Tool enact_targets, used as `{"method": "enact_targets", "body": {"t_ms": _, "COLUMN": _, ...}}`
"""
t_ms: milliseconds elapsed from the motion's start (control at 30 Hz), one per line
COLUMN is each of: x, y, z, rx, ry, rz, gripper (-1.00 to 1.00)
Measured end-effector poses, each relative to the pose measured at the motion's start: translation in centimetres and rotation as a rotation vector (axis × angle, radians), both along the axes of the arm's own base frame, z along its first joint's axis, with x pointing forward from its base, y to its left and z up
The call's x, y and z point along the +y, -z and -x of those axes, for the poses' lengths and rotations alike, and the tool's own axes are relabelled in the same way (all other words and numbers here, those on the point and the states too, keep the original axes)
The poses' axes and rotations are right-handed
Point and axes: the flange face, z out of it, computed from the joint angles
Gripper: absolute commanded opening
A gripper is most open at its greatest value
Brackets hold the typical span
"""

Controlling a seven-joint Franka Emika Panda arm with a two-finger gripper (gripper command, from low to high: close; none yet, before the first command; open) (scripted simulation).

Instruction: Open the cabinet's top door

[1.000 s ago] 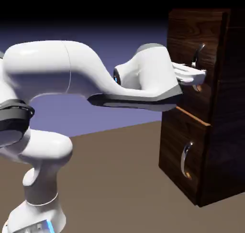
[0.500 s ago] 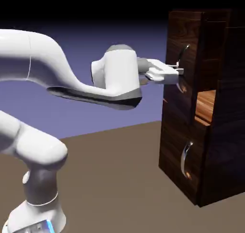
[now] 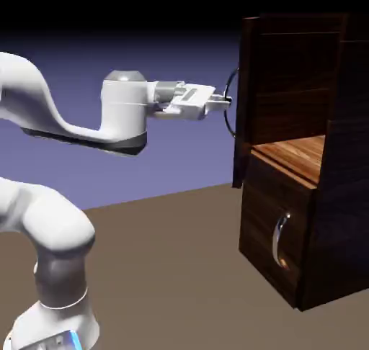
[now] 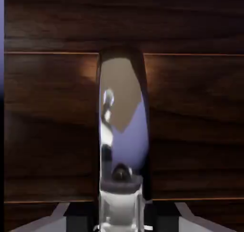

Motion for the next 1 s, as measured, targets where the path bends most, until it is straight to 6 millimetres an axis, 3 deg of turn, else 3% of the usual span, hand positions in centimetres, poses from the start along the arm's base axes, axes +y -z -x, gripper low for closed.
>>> {"method": "enact_targets", "body": {"t_ms": 467, "x": 10.7, "y": 0.0, "z": 1.2, "rx": 0.000, "ry": 0.403, "rz": 0.000, "gripper": -1.00}}
{"method": "enact_targets", "body": {"t_ms": 1000, "x": 21.1, "y": 0.0, "z": -1.8, "rx": 0.000, "ry": 0.805, "rz": 0.000, "gripper": -1.00}}
